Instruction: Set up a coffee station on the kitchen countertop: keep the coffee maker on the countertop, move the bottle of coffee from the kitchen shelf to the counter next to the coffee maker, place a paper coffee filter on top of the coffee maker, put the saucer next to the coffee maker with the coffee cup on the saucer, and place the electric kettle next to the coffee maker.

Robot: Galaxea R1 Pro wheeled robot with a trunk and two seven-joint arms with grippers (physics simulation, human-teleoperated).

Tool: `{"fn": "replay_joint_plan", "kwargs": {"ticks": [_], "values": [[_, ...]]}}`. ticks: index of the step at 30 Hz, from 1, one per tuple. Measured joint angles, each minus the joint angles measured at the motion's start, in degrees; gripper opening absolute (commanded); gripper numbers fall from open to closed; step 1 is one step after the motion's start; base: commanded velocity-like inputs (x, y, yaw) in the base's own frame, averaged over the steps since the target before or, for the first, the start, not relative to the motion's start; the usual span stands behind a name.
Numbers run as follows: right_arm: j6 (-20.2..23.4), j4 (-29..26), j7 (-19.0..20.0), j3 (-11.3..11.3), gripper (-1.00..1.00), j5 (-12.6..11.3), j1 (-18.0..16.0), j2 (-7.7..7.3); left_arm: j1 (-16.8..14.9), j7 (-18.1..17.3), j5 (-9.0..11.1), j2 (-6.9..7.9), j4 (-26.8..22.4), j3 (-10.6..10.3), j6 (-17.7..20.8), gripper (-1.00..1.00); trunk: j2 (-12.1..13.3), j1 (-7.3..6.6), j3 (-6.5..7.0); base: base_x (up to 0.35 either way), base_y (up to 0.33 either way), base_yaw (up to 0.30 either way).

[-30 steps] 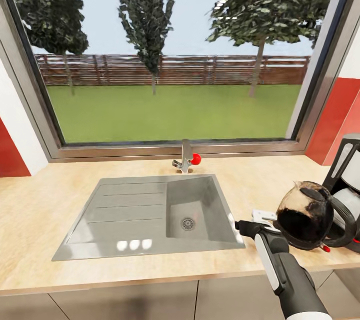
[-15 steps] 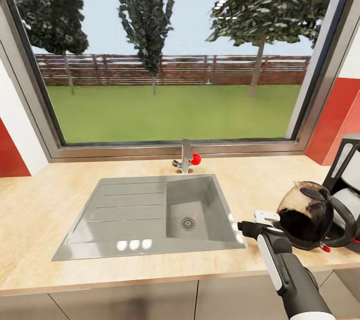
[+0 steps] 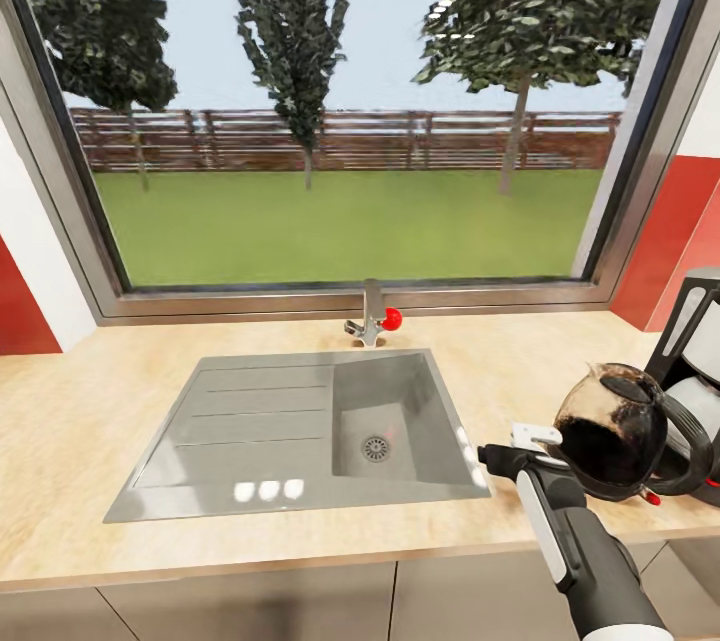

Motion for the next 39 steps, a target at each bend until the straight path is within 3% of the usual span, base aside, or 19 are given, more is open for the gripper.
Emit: {"fn": "replay_joint_plan", "kwargs": {"ticks": [10,39], "values": [[0.0,1.4,0.0,0.0,1.0,-0.1,0.0,-0.65,0.0,0.0,0.0,-0.03,0.0,0.0,0.0,1.0,0.0,0.0,0.0,0.0,0.0,0.0],[0.0,3.1,0.1,0.0,1.0,-0.1,0.0,-0.65,0.0,0.0,0.0,0.0,0.0,0.0,0.0,1.0,0.0,0.0,0.0,0.0,0.0,0.0]]}}
